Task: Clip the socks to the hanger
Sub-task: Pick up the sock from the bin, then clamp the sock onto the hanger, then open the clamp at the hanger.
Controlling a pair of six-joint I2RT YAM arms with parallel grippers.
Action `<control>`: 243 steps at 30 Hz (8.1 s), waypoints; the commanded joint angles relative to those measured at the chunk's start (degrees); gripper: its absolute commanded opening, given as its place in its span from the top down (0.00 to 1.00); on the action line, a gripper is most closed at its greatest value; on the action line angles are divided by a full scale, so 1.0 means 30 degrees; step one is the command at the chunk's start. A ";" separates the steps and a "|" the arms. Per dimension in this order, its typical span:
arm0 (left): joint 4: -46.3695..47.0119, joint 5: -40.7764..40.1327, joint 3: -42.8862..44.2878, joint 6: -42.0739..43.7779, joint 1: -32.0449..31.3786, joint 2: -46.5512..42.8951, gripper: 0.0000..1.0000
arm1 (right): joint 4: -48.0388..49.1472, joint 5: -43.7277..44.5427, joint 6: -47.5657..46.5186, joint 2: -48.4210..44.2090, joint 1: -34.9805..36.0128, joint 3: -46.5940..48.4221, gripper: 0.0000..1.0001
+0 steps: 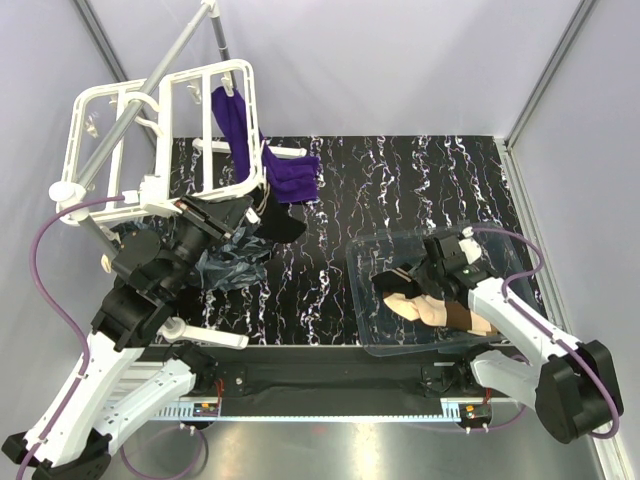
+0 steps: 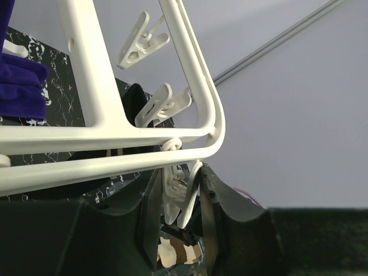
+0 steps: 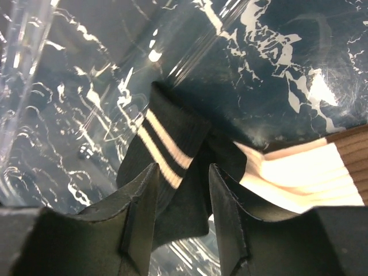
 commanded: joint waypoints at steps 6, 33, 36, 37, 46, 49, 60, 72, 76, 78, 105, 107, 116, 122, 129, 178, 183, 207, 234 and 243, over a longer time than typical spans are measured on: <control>0.0641 0.0511 0.0353 -0.0270 -0.0031 -0.0157 1.00 | 0.3109 0.1342 0.0003 0.0872 -0.0315 -0.0614 0.59; 0.0494 0.0745 0.0529 -0.0358 -0.0031 -0.0685 1.00 | 0.4115 -0.8726 -1.1569 -0.3931 -0.0755 0.3482 1.00; 0.0640 0.0862 0.0558 -0.0505 -0.0060 -0.0656 1.00 | 0.2706 -1.1919 -1.2391 -0.4165 -0.0784 0.5149 1.00; 0.0670 0.0891 0.0587 -0.0563 -0.0060 -0.0627 1.00 | 0.2617 -1.2652 -1.2391 -0.4369 -0.0784 0.5446 1.00; 0.1167 0.1506 0.0792 -0.0914 -0.0060 -0.0275 1.00 | 0.4341 -2.1150 -0.9586 -0.2910 -0.0375 0.8934 1.00; 0.1489 0.1711 0.0763 -0.1148 -0.0031 -0.0275 1.00 | 0.5687 -2.1389 -0.8414 -0.1946 0.0619 0.9462 1.00; 0.1959 0.2298 0.0675 -0.1970 -0.0060 -0.0041 1.00 | 1.2722 -2.0422 -0.4892 0.4525 0.5133 1.2359 1.00; 0.2281 0.2298 0.0558 -0.1940 -0.0031 0.0135 1.00 | 1.1873 -2.0804 -0.4511 0.7669 0.5749 1.6084 1.00; 0.2457 0.2298 0.0471 -0.2057 -0.0031 0.0223 1.00 | 1.2078 -2.0862 -0.4364 0.7903 0.5896 1.6259 1.00; 0.2516 0.2298 0.0441 -0.2116 -0.0031 0.0252 1.00 | 1.2225 -2.0921 -0.4247 0.8079 0.5983 1.6377 1.00; 0.2428 0.2122 0.0412 -0.1911 -0.0031 -0.0070 1.00 | 1.2811 -2.0921 -0.4042 0.8021 0.6804 1.5732 1.00; 0.2457 0.2181 0.0266 -0.1998 -0.0031 -0.0041 1.00 | 1.2811 -2.0950 -0.4042 0.8108 0.6804 1.5849 1.00; 0.2486 0.2181 0.0265 -0.1999 -0.0060 0.0018 1.00 | 1.2840 -2.0980 -0.3983 0.8431 0.7009 1.6523 1.00; 0.2575 0.2269 0.0207 -0.2028 -0.0031 0.0047 1.00 | 1.2782 -2.0979 -0.3954 0.8548 0.7038 1.6758 1.00; 0.2633 0.2298 0.0177 -0.2029 -0.0060 0.0018 1.00 | 1.2752 -2.0921 -0.3954 0.8958 0.7067 1.7430 1.00; -0.6359 -0.2265 0.1696 0.5702 -0.0031 -0.4584 0.22 | 0.9531 -1.9102 -0.7440 1.1302 0.4492 2.0067 1.00; -0.7124 -0.3473 0.2667 0.6906 -0.0060 -0.3558 0.20 | 0.9003 -1.9982 -0.7615 1.2149 0.3029 2.1150 1.00; -0.2789 -0.8922 0.2287 0.8401 -0.0031 -0.0129 0.19 | 0.7482 -1.9722 -0.9168 1.4057 0.1853 2.3263 0.83; -0.4221 -0.5937 0.4245 0.6879 -0.0031 -0.0597 0.15 | 1.8634 -1.2543 -1.4588 1.1795 1.0875 1.6283 0.26; -0.5950 -0.4705 0.5773 0.6379 -0.0031 -0.1911 0.15 | 2.2038 -0.6803 -1.8131 1.4640 1.1814 1.6728 0.25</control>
